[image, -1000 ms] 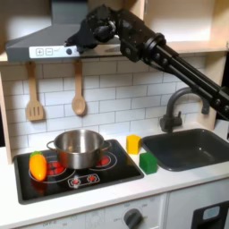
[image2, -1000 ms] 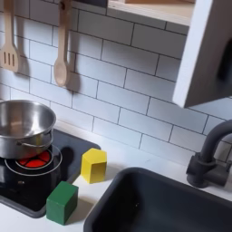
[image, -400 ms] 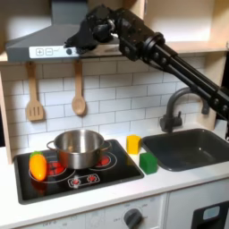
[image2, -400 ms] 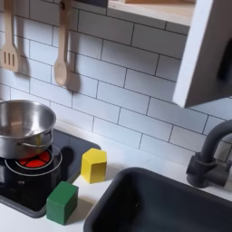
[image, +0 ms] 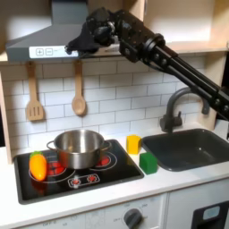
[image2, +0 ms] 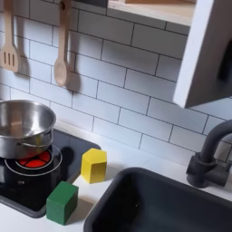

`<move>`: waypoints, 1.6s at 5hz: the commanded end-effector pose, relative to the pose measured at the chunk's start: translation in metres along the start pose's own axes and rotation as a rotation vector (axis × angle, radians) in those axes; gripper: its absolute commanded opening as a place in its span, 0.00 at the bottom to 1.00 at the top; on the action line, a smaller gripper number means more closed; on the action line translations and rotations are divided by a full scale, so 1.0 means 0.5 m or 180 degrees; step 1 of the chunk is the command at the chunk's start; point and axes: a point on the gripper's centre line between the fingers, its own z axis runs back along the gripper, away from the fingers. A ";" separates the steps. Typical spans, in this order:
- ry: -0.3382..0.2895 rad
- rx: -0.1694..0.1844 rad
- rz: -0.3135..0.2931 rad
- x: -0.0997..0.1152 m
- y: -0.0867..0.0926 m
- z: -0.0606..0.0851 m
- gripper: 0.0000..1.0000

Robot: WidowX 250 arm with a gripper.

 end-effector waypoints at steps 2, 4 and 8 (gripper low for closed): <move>-0.0012 -0.0007 0.0004 0.000 0.001 0.005 0.00; 0.0688 -0.0278 -0.0013 -0.075 -0.028 -0.001 0.00; 0.2080 -0.0543 -0.0429 -0.225 -0.046 0.036 0.00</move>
